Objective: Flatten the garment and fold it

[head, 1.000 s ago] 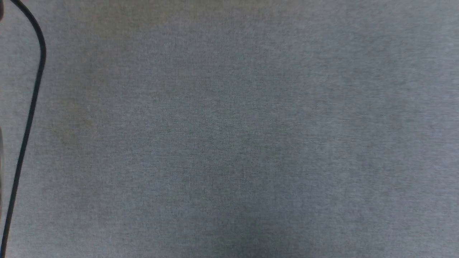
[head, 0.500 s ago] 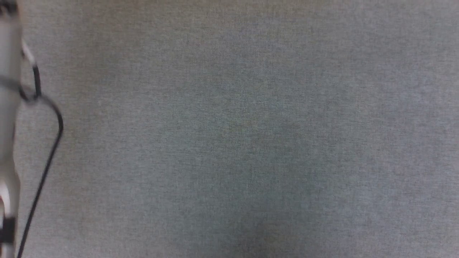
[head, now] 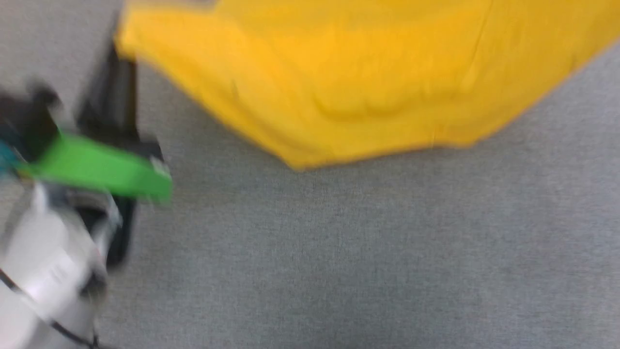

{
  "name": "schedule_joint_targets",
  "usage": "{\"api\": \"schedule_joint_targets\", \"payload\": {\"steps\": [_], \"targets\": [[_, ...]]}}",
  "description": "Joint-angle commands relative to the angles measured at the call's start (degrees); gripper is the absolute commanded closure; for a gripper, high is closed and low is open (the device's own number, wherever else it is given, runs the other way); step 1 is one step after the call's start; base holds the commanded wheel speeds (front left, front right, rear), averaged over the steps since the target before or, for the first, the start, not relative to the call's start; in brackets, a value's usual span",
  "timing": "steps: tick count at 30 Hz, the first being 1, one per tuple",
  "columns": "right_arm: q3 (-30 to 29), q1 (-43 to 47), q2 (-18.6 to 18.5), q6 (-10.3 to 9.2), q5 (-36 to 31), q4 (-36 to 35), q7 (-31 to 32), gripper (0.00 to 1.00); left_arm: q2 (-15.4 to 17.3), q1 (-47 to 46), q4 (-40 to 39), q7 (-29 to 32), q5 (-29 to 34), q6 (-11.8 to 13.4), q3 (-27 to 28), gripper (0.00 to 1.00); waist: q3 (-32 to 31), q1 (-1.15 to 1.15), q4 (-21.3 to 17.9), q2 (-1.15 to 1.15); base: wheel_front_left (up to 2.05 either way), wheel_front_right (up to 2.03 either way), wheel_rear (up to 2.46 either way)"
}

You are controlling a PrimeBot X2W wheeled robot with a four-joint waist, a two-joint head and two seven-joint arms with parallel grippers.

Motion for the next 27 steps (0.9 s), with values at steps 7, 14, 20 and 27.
{"api": "schedule_joint_targets", "payload": {"steps": [7,14,20,27], "targets": [[-6.79,17.39,6.57,-0.08,1.10,-7.08,1.77,1.00,2.24,16.70,-3.07,-0.64,2.08,3.14,-4.85,1.00,-9.57,0.00,-0.07,0.00,0.00,0.00,0.00],[-12.47,33.56,8.46,-0.08,5.02,-6.83,4.17,1.00,1.95,28.95,-2.04,-0.50,-3.03,4.60,-5.98,1.00,-12.94,0.00,-0.05,0.00,0.00,0.00,0.00],[-16.31,42.86,8.50,-0.08,10.42,-1.93,4.71,1.00,4.81,36.56,-0.61,1.81,-6.04,5.14,-6.15,1.00,-14.42,0.00,-0.46,0.00,0.00,0.00,0.00],[-18.13,51.71,8.51,-0.08,12.98,2.64,9.11,1.00,7.32,43.52,-0.09,5.35,-10.31,5.56,-6.31,1.00,-15.43,0.00,-0.61,0.00,0.00,0.00,0.00]]}}
